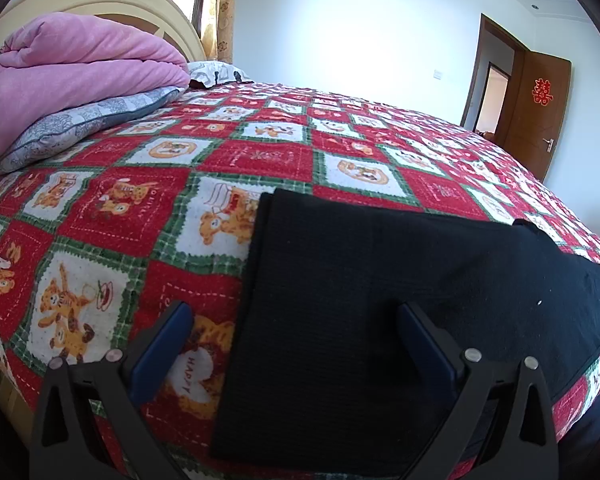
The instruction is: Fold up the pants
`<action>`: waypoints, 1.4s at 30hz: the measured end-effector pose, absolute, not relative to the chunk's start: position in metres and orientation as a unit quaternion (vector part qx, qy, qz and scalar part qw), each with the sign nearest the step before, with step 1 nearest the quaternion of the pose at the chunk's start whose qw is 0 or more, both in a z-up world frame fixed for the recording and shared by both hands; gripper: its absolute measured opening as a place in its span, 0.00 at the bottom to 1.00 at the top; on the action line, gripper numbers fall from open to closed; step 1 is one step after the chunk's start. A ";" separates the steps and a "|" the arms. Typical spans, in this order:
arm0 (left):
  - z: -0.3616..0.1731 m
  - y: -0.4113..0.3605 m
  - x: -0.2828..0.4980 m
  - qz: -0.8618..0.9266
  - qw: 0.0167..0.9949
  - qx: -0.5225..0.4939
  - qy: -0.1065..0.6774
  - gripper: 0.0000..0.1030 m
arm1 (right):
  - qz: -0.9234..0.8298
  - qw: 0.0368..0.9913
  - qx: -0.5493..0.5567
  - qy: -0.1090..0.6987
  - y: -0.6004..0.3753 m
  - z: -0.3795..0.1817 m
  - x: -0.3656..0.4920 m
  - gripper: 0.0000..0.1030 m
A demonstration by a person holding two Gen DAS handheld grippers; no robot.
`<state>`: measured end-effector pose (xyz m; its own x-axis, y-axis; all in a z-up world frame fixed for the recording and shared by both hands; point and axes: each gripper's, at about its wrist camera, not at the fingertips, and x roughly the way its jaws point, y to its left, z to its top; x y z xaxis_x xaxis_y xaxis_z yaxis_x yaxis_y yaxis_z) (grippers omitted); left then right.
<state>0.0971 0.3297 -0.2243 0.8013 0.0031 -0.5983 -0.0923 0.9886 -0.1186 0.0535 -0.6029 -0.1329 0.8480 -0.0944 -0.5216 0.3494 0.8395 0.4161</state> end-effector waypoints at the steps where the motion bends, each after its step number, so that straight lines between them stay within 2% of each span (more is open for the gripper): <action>1: -0.224 0.330 0.097 0.025 0.946 -0.071 0.314 1.00 | -0.120 0.929 0.249 0.245 -0.600 -0.130 0.053 0.12; 13: -0.224 0.329 0.097 0.026 0.947 -0.071 0.314 1.00 | -0.077 0.971 0.125 0.189 -0.528 -0.084 0.039 0.12; 21: -0.224 0.328 0.097 0.026 0.947 -0.071 0.312 1.00 | -0.010 0.981 0.075 0.181 -0.465 -0.069 0.037 0.12; 42: -0.224 0.326 0.097 0.028 0.947 -0.071 0.312 1.00 | 0.127 0.967 0.014 0.222 -0.327 -0.085 0.069 0.12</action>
